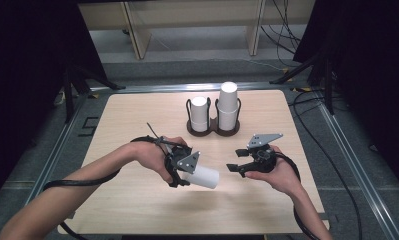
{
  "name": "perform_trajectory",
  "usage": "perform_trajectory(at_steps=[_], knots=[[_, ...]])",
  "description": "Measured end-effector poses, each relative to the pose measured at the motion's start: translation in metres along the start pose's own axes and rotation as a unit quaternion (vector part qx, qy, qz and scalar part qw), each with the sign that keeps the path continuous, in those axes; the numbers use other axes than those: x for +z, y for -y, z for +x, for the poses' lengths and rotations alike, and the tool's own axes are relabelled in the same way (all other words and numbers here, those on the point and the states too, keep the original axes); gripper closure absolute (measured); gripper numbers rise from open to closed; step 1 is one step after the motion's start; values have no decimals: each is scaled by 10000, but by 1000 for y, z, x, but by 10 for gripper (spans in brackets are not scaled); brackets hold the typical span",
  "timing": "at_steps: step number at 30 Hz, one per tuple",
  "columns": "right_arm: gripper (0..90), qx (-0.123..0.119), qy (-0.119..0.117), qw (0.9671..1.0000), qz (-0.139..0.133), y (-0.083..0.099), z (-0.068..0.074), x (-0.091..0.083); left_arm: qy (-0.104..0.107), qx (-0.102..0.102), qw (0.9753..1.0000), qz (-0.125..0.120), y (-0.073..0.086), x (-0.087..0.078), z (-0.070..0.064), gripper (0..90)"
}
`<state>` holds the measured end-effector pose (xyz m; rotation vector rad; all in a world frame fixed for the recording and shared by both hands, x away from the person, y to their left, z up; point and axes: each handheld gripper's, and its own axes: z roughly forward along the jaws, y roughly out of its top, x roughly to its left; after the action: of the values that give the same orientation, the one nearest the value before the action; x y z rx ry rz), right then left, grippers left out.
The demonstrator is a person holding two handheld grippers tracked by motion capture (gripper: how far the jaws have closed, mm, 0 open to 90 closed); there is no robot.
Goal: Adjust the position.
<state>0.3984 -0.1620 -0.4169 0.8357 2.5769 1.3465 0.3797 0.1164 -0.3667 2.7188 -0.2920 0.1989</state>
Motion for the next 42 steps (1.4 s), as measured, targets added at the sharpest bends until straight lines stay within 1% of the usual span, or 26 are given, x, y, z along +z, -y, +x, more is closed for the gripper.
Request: perform_trajectory(at_steps=[1, 4, 5, 7, 10, 11, 15, 16, 17, 19, 20, 21, 22, 25, 27, 28, 29, 32, 33, 34, 35, 36, 37, 39, 40, 42], knots=[[318, -141, -7, 9999, 11, -1, 0, 0, 17, 8, 10000, 32, 0, 0, 0, 371], [318, -184, -53, 9998, 26, -3, 3, 0, 42, -17, 9999, 122, -1, 1, 1, 371], [318, -24, -82, 9999, 89, -3, 7, 0, 48, -22, 9999, 138, -1, 1, 1, 371], [318, -284, -107, 9995, 44, -4, 5, 1, 72, -41, 9998, 198, -2, 1, 2, 372], [318, -363, -129, 9993, 30, -6, 8, 2, 74, -65, 9997, 229, -3, 1, 3, 372], [318, -258, -176, 9995, 81, -7, 11, 1, 76, -65, 9996, 251, -3, 1, 4, 372], [318, -531, -258, 9982, 85, -9, 14, 5, 102, -104, 9994, 328, -3, 2, 5, 372], [318, -491, -297, 9983, 105, -9, 16, 5, 110, 12, 9989, 455, -3, 1, 7, 372], [318, -582, -290, 9978, 123, -9, 17, 6, 120, -108, 9992, 378, -3, 2, 5, 372], [318, -664, -362, 9970, 137, -11, 20, 8, 136, -108, 9989, 437, -3, 2, 6, 372], [318, -633, -392, 9971, 151, -11, 21, 8, 146, -111, 9988, 460, -4, 2, 6, 372], [317, -697, -376, 9968, 137, -12, 22, 9, 155, 4, 9983, 565, -4, 1, 8, 372], [318, -693, -439, 9965, 138, -13, 24, 10, 170, 3, 9981, 592, -5, 1, 8, 372], [318, -798, -491, 9955, 160, -16, 29, 12, 202, 32, 9974, 685, -5, 2, 8, 373], [318, -939, -501, 9942, 163, -18, 31, 13, 224, -118, 9980, 571, -6, 4, 6, 373], [318, -938, -524, 9941, 151, -19, 33, 14, 237, -115, 9979, 593, -6, 4, 6, 373], [318, -962, -574, 9936, 150, -21, 35, 15, 248, 18, 9972, 710, -7, 3, 8, 373], [317, -1154, -625, 9912, 151, -24, 40, 18, 262, 28, 9969, 738, -8, 4, 9, 373], [317, -1140, -663, 9911, 158, -25, 42, 19, 268, 29, 9969, 742, -9, 4, 9, 374], [318, -1145, -687, 9909, 155, -25, 44, 20, 268, -136, 9977, 615, -9, 5, 7, 373], [317, -1256, -697, 9896, 115, -26, 44, 21, 267, 24, 9968, 759, -9, 4, 9, 374], [317, -1255, -719, 9894, 118, -27, 46, 21, 274, 32, 9967, 767, -9, 5, 9, 374], [317, -1266, -729, 9892, 112, -28, 47, 21, 281, -91, 9973, 676, -9, 6, 8, 374], [317, -1245, -790, 9890, 106, -29, 50, 22, 296, -96, 9971, 692, -9, 6, 8, 374], [317, -1265, -829, 9884, 139, -29, 51, 23, 298, 35, 9964, 797, -10, 5, 10, 374], [318, -1277, -851, 9880, 168, -30, 54, 24, 294, 54, 9961, 829, -10, 6, 10, 374]])
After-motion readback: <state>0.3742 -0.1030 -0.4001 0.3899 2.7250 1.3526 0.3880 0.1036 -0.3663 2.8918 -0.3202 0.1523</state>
